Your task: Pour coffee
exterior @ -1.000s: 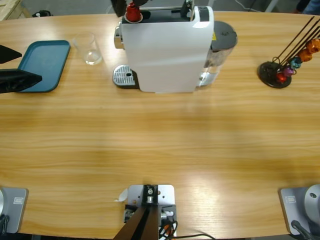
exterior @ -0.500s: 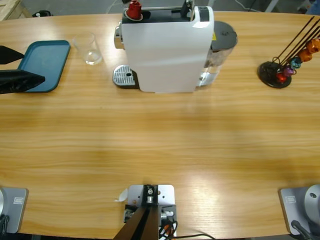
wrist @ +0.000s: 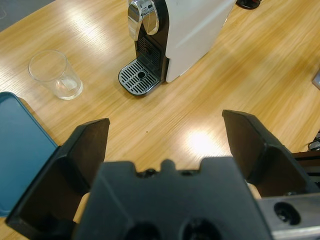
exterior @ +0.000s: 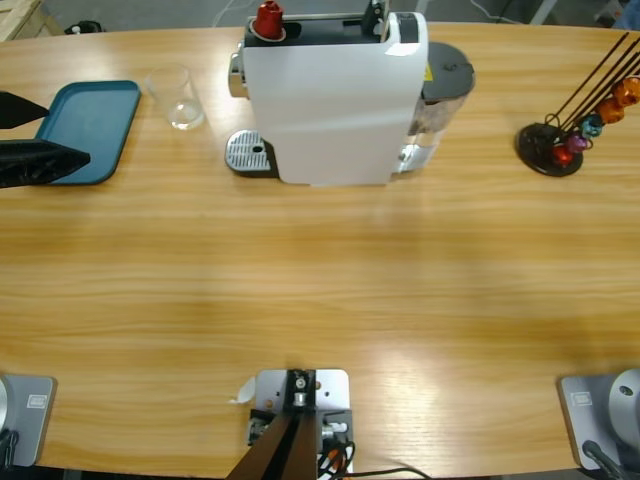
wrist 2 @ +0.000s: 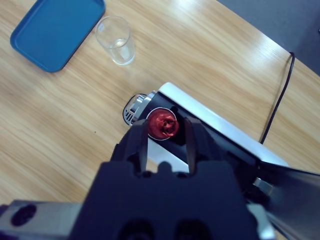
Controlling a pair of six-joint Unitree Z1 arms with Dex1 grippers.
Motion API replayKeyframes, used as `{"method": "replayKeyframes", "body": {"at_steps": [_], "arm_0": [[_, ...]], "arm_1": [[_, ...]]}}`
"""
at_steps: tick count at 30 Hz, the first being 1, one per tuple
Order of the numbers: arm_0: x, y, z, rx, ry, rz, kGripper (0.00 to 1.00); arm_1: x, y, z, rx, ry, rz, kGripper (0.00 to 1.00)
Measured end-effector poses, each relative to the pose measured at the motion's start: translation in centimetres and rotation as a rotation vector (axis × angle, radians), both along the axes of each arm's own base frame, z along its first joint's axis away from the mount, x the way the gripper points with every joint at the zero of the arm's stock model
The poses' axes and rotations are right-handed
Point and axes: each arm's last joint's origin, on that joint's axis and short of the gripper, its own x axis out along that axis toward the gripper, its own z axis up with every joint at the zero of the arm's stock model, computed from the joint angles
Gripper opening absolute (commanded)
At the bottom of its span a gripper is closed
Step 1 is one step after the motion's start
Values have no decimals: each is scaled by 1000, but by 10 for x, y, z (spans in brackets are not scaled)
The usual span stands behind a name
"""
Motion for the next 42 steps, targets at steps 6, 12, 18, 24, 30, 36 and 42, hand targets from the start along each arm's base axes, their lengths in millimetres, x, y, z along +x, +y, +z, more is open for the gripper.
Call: {"method": "replayKeyframes", "body": {"at_steps": [6, 12, 18, 24, 30, 36, 42], "arm_0": [[0, 0, 0, 0, 0, 0, 977], [0, 0, 0, 0, 0, 0, 977], [0, 0, 0, 0, 0, 0, 977], [0, 0, 0, 0, 0, 0, 977], [0, 0, 0, -2, -3, 0, 977], [0, 0, 1, -4, -5, 0, 977], [0, -1, 1, -4, -4, -4, 982]], "arm_1": [[0, 1, -2, -6, 5, 0, 287], [3, 4, -9, -23, 16, -1, 287], [8, 9, -19, -47, 20, -4, 287], [9, 7, -20, -94, -15, -36, 287], [10, 5, -20, -114, -31, -48, 478], [-17, 16, -9, -68, 2, 119, 525], [-75, 1, 40, 48, 10, 237, 522]]}}
